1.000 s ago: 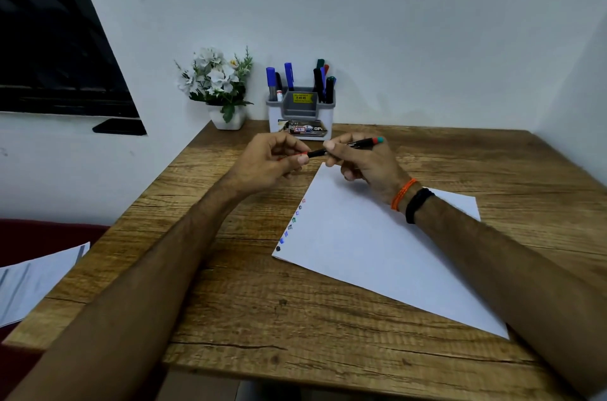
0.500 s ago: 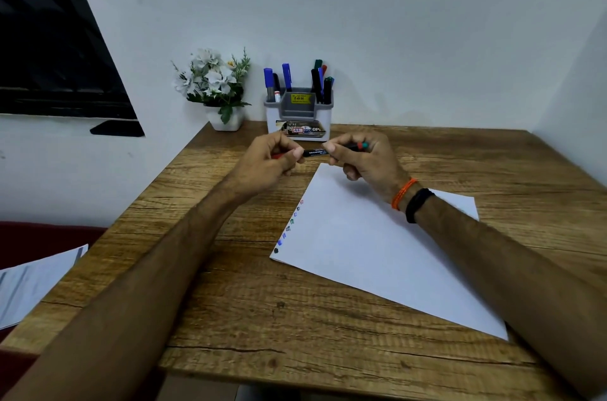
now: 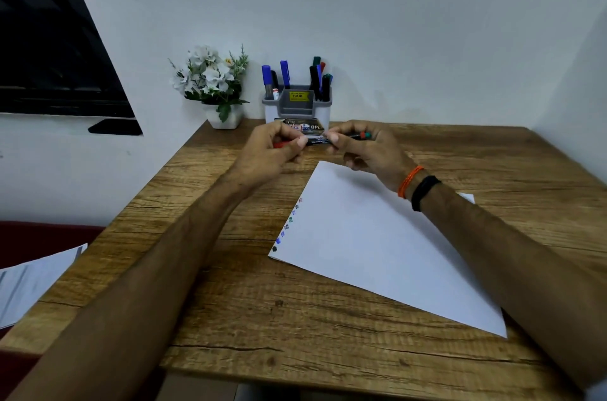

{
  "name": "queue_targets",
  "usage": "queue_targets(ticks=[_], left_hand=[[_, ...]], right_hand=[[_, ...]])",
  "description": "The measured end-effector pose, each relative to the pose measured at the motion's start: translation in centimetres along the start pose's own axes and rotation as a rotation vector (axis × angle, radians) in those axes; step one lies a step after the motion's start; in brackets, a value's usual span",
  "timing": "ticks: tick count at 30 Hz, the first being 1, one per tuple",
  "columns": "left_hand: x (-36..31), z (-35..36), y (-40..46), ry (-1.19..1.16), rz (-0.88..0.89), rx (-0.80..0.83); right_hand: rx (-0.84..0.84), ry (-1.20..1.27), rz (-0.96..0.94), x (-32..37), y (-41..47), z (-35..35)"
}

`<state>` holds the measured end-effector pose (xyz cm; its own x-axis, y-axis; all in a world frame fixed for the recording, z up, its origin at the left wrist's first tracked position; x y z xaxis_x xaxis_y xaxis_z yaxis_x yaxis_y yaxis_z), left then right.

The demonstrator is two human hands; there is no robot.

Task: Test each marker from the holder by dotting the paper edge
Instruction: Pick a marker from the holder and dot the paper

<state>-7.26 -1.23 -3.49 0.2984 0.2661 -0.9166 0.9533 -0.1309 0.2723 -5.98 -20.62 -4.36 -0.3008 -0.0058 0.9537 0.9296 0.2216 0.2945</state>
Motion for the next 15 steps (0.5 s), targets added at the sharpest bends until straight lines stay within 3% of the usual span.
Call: queue_targets(ticks=[5,10,15], left_hand=[[-0.3,-1.9,0.4,-0.157,-0.070,-0.234],[-2.7,-2.5,2.7,-0.185,-0.043,-0.307],[-5.4,-3.7,6.3,-0.108,0.049,-0.385]], right_hand=[[-0.051,-0.151,-0.020,-0.7,0.2,0.4],[-0.028,-0.335,0.005,-0.7,1.5,1.2],[-0.257,-0.384,-0.006,0.5,3.4,-0.4]])
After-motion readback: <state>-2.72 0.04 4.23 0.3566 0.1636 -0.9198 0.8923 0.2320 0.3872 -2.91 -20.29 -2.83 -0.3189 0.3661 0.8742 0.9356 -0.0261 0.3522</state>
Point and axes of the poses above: each hand's wrist, its own y-axis towards the middle knuckle, its own z-axis out of the palm, x = y × z, the point moved 3 cm from there along y, towards the middle knuckle, and after that the axes turned 3 degrees about y, right-handed, at the moved point
